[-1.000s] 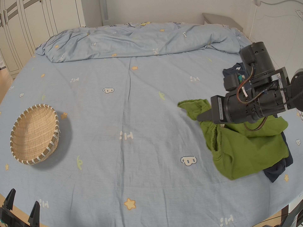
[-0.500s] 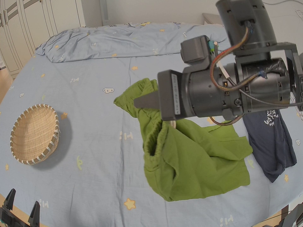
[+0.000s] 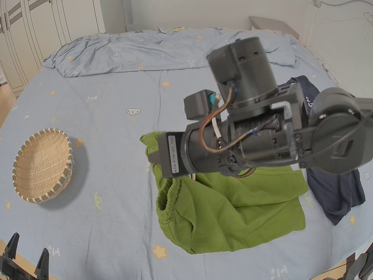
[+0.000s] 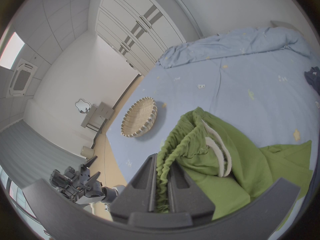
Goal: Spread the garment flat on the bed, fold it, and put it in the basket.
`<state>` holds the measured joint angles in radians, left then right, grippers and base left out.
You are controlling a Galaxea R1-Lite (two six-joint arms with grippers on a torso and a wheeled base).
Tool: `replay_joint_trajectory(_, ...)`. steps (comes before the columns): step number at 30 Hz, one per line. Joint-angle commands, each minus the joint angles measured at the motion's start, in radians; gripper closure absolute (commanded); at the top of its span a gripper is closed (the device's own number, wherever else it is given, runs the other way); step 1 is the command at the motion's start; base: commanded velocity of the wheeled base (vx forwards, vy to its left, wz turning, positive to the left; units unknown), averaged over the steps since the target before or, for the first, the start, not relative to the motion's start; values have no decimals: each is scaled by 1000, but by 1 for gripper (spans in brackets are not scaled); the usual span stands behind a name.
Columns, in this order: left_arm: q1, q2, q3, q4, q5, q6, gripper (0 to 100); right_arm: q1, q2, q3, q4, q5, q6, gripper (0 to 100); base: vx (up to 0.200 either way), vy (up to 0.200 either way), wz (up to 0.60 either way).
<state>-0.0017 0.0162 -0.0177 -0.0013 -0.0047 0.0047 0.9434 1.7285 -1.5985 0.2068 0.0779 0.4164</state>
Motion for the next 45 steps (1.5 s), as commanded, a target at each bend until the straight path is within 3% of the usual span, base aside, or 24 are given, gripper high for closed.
replay_joint_trajectory(1, 0, -15, 16, 0, 0, 0, 0, 2, 72, 8, 0, -1, -1, 100, 0, 0, 0)
replay_joint_trajectory(2, 0, -15, 16, 0, 0, 0, 0, 2, 74, 6, 0, -3, -2, 0, 0, 0, 0)
replay_joint_trajectory(10, 0, -15, 16, 0, 0, 0, 0, 8, 106, 11, 2, -40, -16, 0, 0, 0, 0)
replay_joint_trajectory(13, 0, -15, 16, 0, 0, 0, 0, -6, 103, 54, 5, -116, -30, 0, 0, 0, 0)
replay_joint_trajectory(16, 0, -15, 16, 0, 0, 1, 0, -66, 91, 129, 3, -161, -22, 0, 0, 0, 0)
replay_joint_trajectory(27, 0, -15, 16, 0, -3, 9, 0, -308, -179, 468, -43, -164, -18, 0, 0, 0, 0)
replay_joint_trajectory(28, 0, -15, 16, -11, -1, 8, 0, -365, -210, 525, -70, -152, -16, 0, 0, 0, 0)
replay_joint_trajectory(29, 0, -13, -34, -42, -3, -18, 0, -399, -219, 554, -87, -147, -16, 0, 0, 0, 0)
replay_joint_trajectory(31, -18, 39, -380, -85, -3, -247, 0, -448, -234, 611, -118, -128, -16, 0, 0, 0, 0)
replay_joint_trajectory(33, -57, 119, -614, -3, -17, -431, 0, -472, -256, 649, -139, -107, -16, 0, 0, 0, 0)
replay_joint_trajectory(34, -70, 165, -720, 109, -51, -422, 0, -480, -276, 672, -152, -89, -18, 0, 0, 0, 0)
replay_joint_trajectory(36, -70, 165, -720, 109, -51, -422, 0, -480, -276, 672, -152, -89, -18, 0, 0, 0, 0)
replay_joint_trajectory(37, -95, 255, -748, 300, -228, -345, 0, -485, -334, 720, -156, -53, -14, 0, 0, 0, 0)
replay_joint_trajectory(40, -144, 393, -714, 385, -365, -384, 0, -503, -368, 753, -156, -50, -16, 0, 0, 0, 0)
replay_joint_trajectory(42, -153, 416, -703, 385, -376, -394, 0, -505, -372, 759, -156, -52, -19, 0, 0, 0, 0)
replay_joint_trajectory(43, -195, 553, -673, 380, -405, -450, 0, -526, -380, 778, -155, -58, -22, 0, 0, 0, 0)
replay_joint_trajectory(45, -205, 599, -673, 372, -406, -465, 0, -545, -380, 779, -150, -56, -21, 0, 0, 0, 0)
